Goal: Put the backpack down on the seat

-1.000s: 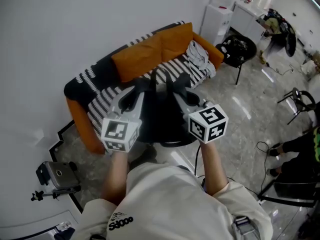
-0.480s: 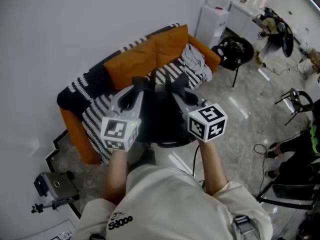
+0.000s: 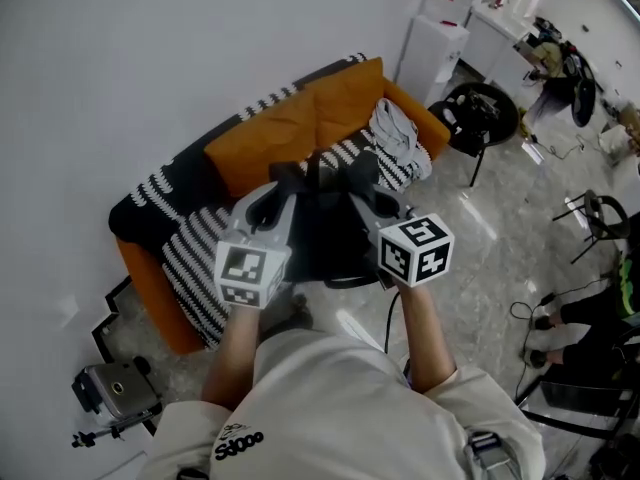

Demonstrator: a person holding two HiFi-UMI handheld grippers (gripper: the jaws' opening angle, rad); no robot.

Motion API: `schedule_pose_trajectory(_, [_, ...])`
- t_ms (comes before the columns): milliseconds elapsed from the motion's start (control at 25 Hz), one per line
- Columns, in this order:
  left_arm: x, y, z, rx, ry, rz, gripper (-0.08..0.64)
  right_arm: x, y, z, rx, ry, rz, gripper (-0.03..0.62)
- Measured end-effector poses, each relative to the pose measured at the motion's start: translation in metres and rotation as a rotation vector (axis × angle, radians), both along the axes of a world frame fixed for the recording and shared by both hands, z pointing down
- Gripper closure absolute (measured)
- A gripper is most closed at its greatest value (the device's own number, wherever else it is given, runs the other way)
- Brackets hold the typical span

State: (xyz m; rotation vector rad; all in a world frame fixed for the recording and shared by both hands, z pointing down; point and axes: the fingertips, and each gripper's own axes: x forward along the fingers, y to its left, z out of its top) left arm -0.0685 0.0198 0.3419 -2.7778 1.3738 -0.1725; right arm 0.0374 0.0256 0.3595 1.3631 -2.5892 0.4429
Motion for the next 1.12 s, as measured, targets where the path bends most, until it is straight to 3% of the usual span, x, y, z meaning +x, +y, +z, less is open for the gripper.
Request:
schedule_pose_trajectory(600, [0.009,-0.157,0.006,-0.057,0.006,0.041,0.491,0.008,-0.151,0.007,-0.047,0.010,0.048,0.566])
schedule_pose_trajectory(1120, [0.021,-0.235,0.042,-0.127,-0.022,0.097,0.489,0.022,-0.229,0.041,-0.108,0.012,0.104,0.566])
